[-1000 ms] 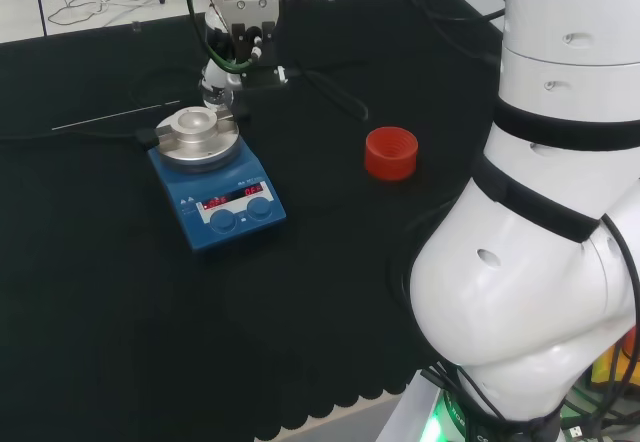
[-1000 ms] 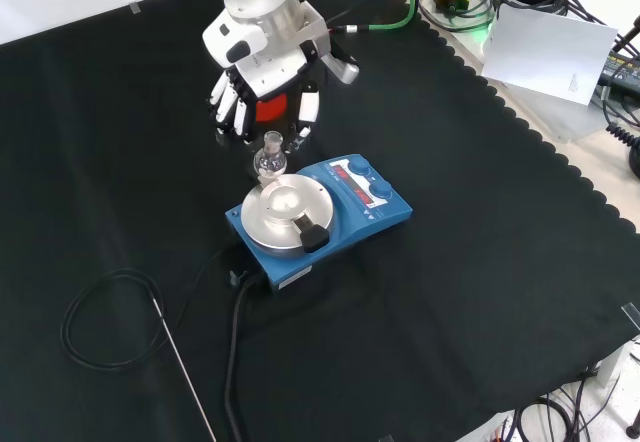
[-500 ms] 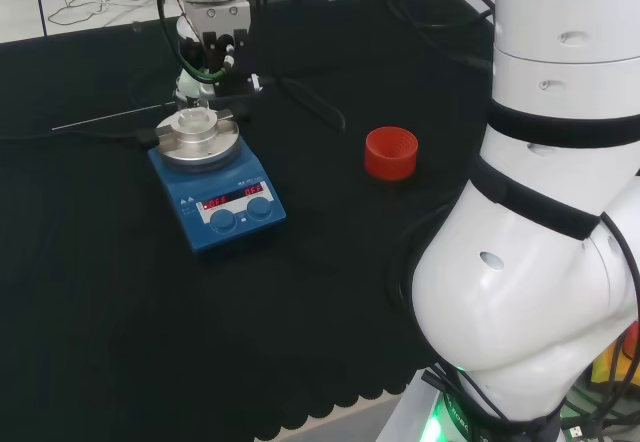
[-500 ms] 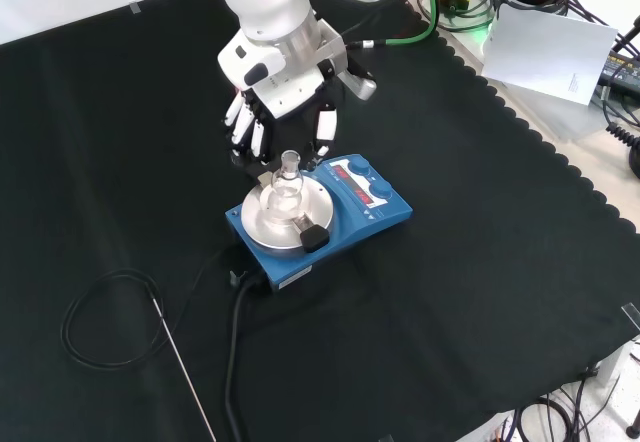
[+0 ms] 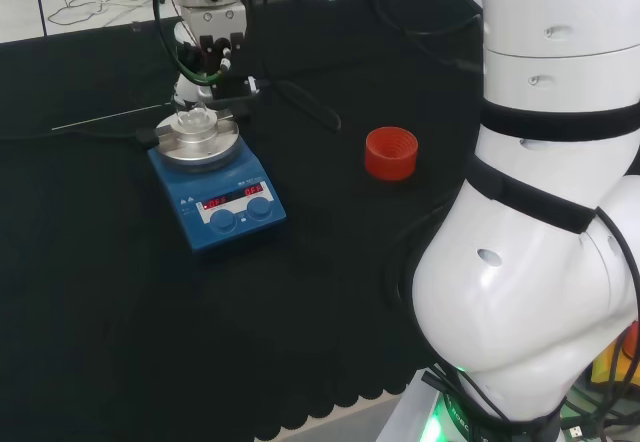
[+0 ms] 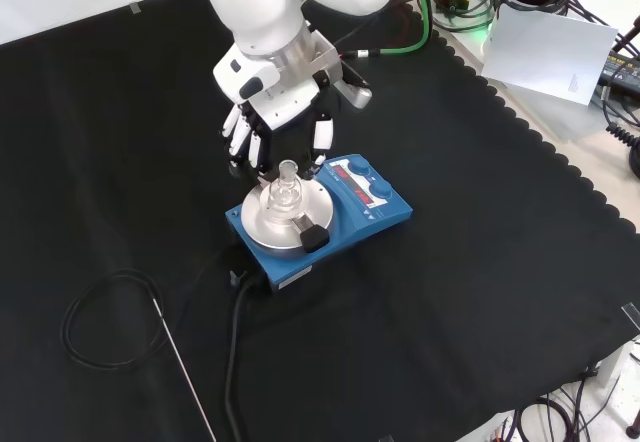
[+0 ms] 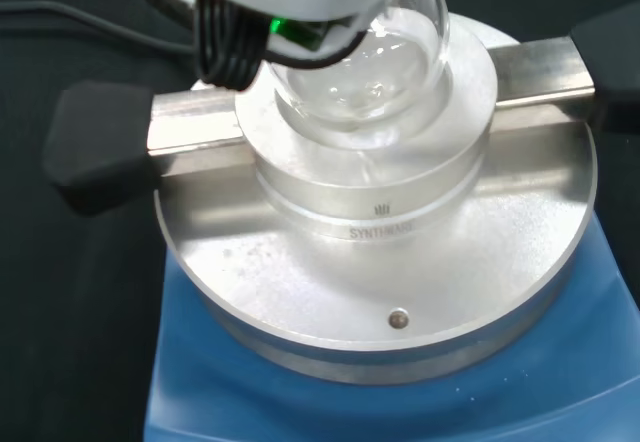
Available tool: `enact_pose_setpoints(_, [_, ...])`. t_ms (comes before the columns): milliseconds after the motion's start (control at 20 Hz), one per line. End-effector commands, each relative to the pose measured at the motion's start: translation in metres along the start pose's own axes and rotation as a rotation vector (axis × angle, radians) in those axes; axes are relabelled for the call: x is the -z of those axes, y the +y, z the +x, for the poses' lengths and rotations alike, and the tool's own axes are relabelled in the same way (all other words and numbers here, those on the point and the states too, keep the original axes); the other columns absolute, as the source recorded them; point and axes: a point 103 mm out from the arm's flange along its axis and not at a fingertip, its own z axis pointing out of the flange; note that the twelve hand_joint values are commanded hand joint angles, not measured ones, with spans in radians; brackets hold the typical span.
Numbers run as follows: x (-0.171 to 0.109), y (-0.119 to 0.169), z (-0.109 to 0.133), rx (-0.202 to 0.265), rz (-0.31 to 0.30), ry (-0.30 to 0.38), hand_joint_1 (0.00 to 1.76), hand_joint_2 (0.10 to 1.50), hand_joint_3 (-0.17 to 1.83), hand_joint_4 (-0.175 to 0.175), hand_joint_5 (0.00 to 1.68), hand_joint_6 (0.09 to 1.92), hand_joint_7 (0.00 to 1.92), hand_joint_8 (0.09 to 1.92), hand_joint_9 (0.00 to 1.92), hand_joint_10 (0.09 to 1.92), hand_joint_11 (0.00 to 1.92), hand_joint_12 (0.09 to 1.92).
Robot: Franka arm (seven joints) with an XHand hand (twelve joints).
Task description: Place the round-bottom flask on the heater.
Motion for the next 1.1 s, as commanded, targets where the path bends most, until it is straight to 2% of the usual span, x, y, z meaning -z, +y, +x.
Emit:
enact_pose_setpoints(50, [-0.005,0.005,-0.007,-0.005,0.009,0.001,1.13,0.66,0.79,-0.016,1.14,0.97,0.51,0.66,0.77,0.54,0.56,1.27])
enact_pose_setpoints(150, [-0.002,0.007,-0.025,-0.004,0.011,0.028,1.13,0.66,0.79,-0.016,1.14,0.97,0.51,0.66,0.77,0.54,0.55,1.27])
enact_pose_setpoints(350, [-0.005,0.007,-0.018,-0.008,0.016,0.020,1.13,0.66,0.79,-0.016,1.14,0.97,0.51,0.66,0.76,0.54,0.55,1.27])
enact_pose_setpoints(400, [-0.006,0.008,-0.013,-0.008,0.025,0.029,1.13,0.68,0.76,0.002,1.13,0.97,0.50,0.66,0.76,0.54,0.55,1.27])
enact_pose_setpoints(550, [-0.008,0.008,-0.007,-0.003,0.031,0.043,1.09,0.74,0.65,0.096,1.11,0.94,0.47,0.68,0.72,0.55,0.53,1.29])
enact_pose_setpoints(650, [-0.008,0.008,-0.008,-0.005,0.025,0.044,1.07,0.78,0.56,0.146,1.10,0.92,0.44,0.69,0.70,0.58,0.51,1.30])
enact_pose_setpoints(750, [-0.006,0.007,-0.009,0.000,0.023,0.043,1.06,0.82,0.48,0.168,1.09,0.91,0.43,0.70,0.68,0.60,0.50,1.30])
enact_pose_setpoints(950, [-0.004,0.005,-0.008,0.012,0.032,0.043,1.06,0.84,0.44,0.175,1.10,0.88,0.42,0.71,0.67,0.61,0.49,1.31])
enact_pose_setpoints(1000, [-0.004,0.004,-0.008,0.015,0.038,0.044,1.01,0.79,0.48,0.083,1.03,0.86,0.41,0.70,0.66,0.61,0.48,1.31])
enact_pose_setpoints(1050, [-0.003,0.004,-0.008,0.015,0.045,0.048,0.96,0.73,0.52,0.012,0.90,0.84,0.38,0.70,0.64,0.61,0.46,1.32])
enact_pose_setpoints(1100, [-0.002,0.003,-0.007,0.013,0.046,0.050,0.91,0.68,0.55,-0.024,0.76,0.81,0.36,0.70,0.62,0.62,0.44,1.32])
